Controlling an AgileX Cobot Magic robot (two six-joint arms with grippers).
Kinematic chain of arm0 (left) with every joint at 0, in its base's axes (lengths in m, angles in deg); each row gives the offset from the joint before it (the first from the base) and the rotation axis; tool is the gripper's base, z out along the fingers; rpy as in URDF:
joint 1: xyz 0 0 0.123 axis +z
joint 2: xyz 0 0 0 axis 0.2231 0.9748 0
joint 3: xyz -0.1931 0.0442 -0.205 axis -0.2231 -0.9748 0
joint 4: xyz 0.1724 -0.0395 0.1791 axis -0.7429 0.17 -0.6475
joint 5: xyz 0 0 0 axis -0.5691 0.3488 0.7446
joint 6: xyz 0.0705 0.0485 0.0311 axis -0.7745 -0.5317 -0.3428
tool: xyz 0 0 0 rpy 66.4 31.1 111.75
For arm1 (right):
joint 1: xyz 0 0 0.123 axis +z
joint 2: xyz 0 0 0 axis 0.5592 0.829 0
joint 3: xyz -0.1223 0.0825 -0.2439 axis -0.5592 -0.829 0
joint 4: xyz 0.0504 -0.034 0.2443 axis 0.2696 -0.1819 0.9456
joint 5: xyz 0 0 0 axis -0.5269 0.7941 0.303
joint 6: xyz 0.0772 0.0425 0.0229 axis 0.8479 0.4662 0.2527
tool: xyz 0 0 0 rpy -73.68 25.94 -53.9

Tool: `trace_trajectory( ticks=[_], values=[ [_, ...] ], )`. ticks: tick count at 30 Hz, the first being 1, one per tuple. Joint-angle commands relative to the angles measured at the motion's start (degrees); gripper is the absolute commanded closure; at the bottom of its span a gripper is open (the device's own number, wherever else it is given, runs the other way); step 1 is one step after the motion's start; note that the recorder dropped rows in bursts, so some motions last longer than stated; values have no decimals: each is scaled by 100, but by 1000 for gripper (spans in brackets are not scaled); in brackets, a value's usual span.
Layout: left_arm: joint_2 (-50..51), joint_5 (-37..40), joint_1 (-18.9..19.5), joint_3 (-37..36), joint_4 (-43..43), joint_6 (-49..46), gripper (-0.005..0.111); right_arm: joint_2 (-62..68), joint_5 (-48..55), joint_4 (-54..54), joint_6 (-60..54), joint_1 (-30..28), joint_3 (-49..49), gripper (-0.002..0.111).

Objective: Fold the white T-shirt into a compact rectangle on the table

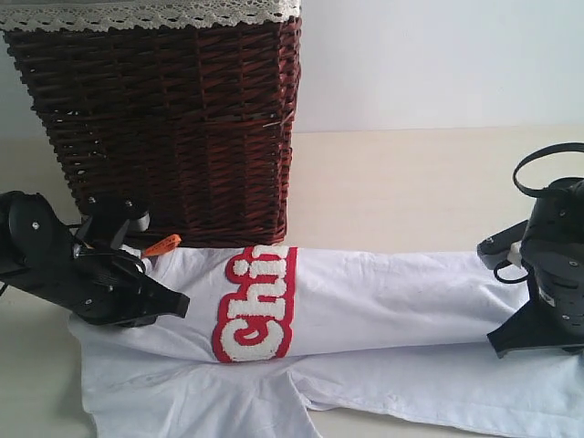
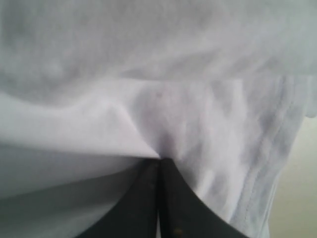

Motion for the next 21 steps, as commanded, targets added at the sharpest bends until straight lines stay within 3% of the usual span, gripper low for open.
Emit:
trace_trajectory(
  ticks=[1,6,9,13,15,17,21],
  values=[
    [93,430,124,-170,-159,31,107,124,151,152,-145,-107,-72,108],
    [-534,332,2,-170,-70,31,107,-153,-162,576,-595,-90,117,108],
    [-1052,-3,-501,-170,-59,31,107,-797,-324,1791,-1773,-90,280,108],
    [-968,-396,-1045,-170,-130,-95,107,-1499,-938,3174,-3476,-90,280,108],
    [-892,-450,-1152,-170,-130,-149,107,-1572,-1251,3050,-3399,-104,270,108],
    [-764,-551,-1243,-170,-130,-180,107,-1348,-1740,2453,-2560,-294,270,108],
    [-470,-809,-1243,-121,-165,-180,107,-309,-1342,1871,-2114,-736,538,108]
  ],
)
